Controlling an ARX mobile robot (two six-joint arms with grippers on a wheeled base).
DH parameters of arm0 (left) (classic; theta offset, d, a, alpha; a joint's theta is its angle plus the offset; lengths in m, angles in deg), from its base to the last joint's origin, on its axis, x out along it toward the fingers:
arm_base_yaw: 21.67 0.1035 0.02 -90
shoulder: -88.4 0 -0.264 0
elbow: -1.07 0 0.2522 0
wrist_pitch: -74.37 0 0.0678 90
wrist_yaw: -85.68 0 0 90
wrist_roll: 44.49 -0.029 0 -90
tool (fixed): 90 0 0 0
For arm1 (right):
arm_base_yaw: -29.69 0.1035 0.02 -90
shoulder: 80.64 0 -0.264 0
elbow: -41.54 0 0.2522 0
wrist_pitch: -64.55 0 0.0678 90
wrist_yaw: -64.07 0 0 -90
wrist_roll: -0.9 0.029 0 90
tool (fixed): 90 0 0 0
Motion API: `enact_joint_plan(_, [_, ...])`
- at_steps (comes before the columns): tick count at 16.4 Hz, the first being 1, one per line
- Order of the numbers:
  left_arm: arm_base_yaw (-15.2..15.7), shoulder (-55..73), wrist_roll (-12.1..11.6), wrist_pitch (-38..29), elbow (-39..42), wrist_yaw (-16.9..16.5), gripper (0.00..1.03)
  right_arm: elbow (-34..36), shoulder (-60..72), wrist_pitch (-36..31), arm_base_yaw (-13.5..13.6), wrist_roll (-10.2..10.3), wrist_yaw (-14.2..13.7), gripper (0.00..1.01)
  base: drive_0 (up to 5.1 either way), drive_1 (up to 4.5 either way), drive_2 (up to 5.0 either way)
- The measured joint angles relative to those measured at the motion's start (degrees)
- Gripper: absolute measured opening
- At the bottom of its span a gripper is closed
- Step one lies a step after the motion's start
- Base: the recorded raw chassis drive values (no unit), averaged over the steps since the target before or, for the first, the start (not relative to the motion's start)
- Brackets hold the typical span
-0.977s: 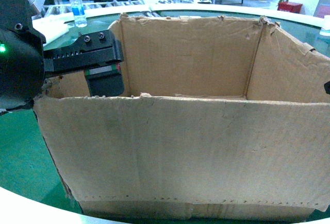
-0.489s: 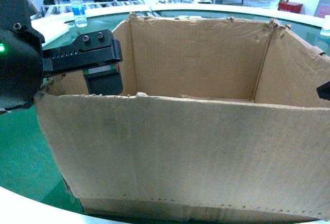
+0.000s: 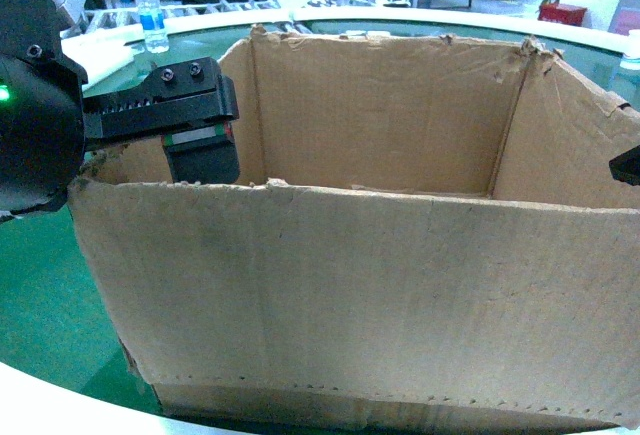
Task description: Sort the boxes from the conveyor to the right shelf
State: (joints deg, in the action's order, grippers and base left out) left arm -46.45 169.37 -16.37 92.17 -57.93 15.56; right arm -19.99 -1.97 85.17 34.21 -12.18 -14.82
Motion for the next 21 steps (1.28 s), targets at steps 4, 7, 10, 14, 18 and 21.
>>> enact_joint_plan(4, [0.0, 0.0, 0.0, -0.1, -0.1, 0.0, 0.56, 0.3, 0.0, 0.0, 0.4, 0.6, -0.1, 0.74, 0.0, 0.00, 0.0])
enact_joint_plan(7, [0.0, 0.0, 0.2, -0.3, -0.2, -0.3, 0.27, 0.5, 0.1, 0.3, 0.5, 0.4, -0.1, 0.45, 0.0, 0.00, 0.0])
enact_joint_plan(10, [-0.6, 0.0, -0.5, -0.2, -0.2, -0.6, 0.03, 0.6, 0.2, 0.2, 0.8, 0.6, 0.0, 0.13, 0.0, 0.00, 0.0])
enact_joint_plan(14, [-0.9, 0.0, -1.0, -0.5, -0.3, -0.8, 0.03, 0.6, 0.4, 0.3, 0.8, 1.3, -0.2, 0.02, 0.0, 0.00, 0.0])
enact_joint_plan(18, [-2.0, -0.4, -3.0, -1.1, -1.0, 0.4, 0.03, 0.2, -0.2, 1.5, 0.5, 1.2, -0.1, 0.02, 0.0, 0.00, 0.0])
enact_joint_plan(21, [-3.2, -3.5, -6.1, -1.8, -3.9, 1.8, 0.03, -2.7, -3.4, 4.3, -0.6, 0.5, 1.3, 0.02, 0.0, 0.00, 0.0])
